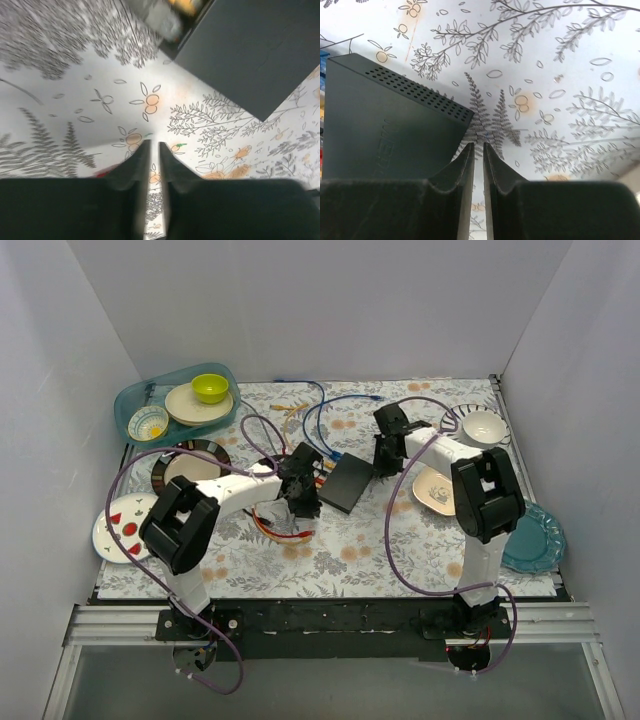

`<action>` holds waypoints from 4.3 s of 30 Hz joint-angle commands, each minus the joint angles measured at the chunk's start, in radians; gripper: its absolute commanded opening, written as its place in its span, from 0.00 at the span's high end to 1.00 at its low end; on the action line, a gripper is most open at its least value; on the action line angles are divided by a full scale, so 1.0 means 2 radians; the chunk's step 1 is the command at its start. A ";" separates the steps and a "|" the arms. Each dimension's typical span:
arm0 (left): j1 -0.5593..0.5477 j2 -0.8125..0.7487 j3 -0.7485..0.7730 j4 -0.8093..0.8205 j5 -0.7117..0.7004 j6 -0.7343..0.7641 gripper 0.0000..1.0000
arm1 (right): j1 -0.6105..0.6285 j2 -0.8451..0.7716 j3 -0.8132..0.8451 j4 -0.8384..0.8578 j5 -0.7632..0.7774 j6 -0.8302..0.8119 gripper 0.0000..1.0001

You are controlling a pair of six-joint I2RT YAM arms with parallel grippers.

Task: Pull the plug from the switch port

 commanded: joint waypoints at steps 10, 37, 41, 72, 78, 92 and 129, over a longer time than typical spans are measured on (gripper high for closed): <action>0.115 -0.053 0.084 -0.031 -0.123 0.003 0.46 | 0.007 -0.162 -0.071 -0.018 -0.020 0.016 0.69; 0.155 0.028 0.025 0.010 0.005 -0.001 0.88 | 0.040 -0.197 -0.249 0.090 -0.099 0.070 0.73; 0.130 -0.002 -0.010 0.017 0.018 -0.002 0.91 | 0.040 -0.153 -0.216 0.097 -0.098 0.070 0.73; 0.070 -0.078 0.136 -0.027 -0.157 0.006 0.61 | 0.035 -0.295 -0.215 0.064 -0.050 0.056 0.77; 0.083 0.100 0.265 0.039 -0.034 0.055 0.71 | 0.036 -0.296 -0.288 0.107 -0.105 0.078 0.99; 0.101 0.271 0.405 0.107 0.161 0.082 0.71 | 0.039 -0.239 -0.357 0.228 -0.136 0.165 0.99; 0.027 0.254 0.289 0.071 0.194 -0.007 0.84 | -0.078 0.025 -0.018 0.039 -0.020 0.010 0.80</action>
